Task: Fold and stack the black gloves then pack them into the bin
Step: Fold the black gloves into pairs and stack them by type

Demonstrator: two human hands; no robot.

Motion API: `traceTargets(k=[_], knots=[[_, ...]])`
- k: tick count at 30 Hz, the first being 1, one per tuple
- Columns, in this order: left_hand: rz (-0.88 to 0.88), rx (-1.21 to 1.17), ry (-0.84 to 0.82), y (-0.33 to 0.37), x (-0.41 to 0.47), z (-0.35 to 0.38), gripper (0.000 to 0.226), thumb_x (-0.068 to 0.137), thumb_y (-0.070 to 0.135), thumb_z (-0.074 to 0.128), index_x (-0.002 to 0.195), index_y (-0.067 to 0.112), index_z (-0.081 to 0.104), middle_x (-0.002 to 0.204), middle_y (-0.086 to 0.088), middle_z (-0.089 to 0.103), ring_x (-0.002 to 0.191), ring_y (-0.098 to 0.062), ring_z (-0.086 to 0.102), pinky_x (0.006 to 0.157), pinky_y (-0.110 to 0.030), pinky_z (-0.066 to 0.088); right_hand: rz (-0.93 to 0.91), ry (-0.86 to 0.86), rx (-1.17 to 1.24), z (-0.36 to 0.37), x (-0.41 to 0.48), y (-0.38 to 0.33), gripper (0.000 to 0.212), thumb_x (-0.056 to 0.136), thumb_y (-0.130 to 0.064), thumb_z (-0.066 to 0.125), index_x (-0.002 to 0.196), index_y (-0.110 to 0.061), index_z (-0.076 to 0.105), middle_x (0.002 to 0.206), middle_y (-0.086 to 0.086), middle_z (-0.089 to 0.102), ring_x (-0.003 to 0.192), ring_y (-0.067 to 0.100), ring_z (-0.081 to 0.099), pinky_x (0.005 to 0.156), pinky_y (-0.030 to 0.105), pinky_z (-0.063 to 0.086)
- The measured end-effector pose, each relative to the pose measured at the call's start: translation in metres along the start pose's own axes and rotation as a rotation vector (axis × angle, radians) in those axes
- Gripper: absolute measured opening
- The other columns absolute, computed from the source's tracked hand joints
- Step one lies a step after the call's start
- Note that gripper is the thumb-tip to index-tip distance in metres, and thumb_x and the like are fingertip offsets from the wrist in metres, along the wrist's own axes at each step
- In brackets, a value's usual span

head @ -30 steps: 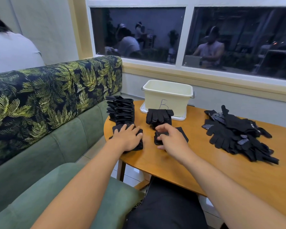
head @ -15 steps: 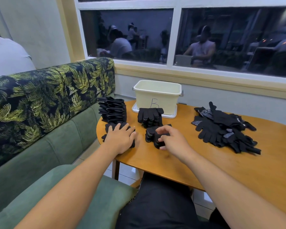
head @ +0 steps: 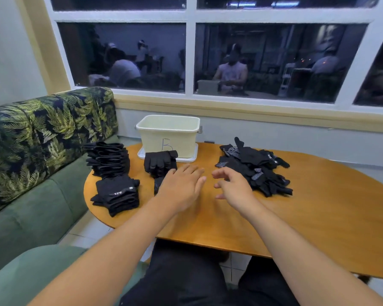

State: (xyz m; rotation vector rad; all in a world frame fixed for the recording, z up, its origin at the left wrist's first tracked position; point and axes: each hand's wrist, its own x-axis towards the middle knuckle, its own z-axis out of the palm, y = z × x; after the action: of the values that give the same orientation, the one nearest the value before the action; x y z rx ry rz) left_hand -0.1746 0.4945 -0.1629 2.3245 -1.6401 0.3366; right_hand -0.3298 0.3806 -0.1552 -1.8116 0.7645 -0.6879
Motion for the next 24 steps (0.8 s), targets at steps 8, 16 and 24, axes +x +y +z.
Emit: traceTargets(k=[8, 16, 24], knots=[[0.080, -0.146, -0.061, 0.077, 0.051, 0.047, 0.054, 0.114, 0.050, 0.024, 0.154, 0.026, 0.050, 0.157, 0.006, 0.053, 0.151, -0.016, 0.037, 0.115, -0.045, 0.040, -0.044, 0.183, -0.171, -0.086, 0.024, 0.060, 0.032, 0.103, -0.008, 0.057, 0.121, -0.028, 0.073, 0.121, -0.015, 0.068, 0.113, 0.008, 0.065, 0.092, 0.033, 0.061], [0.027, -0.279, -0.126, 0.104, 0.106, 0.105, 0.053, 0.114, 0.047, 0.035, 0.162, 0.025, 0.040, 0.168, 0.006, 0.039, 0.159, -0.014, 0.026, 0.124, -0.037, 0.029, -0.202, 0.358, -0.684, -0.134, 0.103, 0.112, 0.044, 0.104, -0.025, 0.061, 0.148, -0.024, 0.062, 0.150, -0.006, 0.054, 0.144, 0.018, 0.036, 0.119, 0.036, 0.040], [0.018, -0.287, -0.199, 0.098, 0.112, 0.133, 0.059, 0.111, 0.052, 0.040, 0.164, 0.026, 0.035, 0.171, 0.007, 0.033, 0.162, -0.013, 0.018, 0.130, -0.038, 0.023, -0.188, 0.425, -0.861, -0.126, 0.154, 0.124, 0.030, 0.107, -0.039, 0.054, 0.130, -0.037, 0.073, 0.140, -0.014, 0.064, 0.137, 0.019, 0.049, 0.110, 0.045, 0.043]])
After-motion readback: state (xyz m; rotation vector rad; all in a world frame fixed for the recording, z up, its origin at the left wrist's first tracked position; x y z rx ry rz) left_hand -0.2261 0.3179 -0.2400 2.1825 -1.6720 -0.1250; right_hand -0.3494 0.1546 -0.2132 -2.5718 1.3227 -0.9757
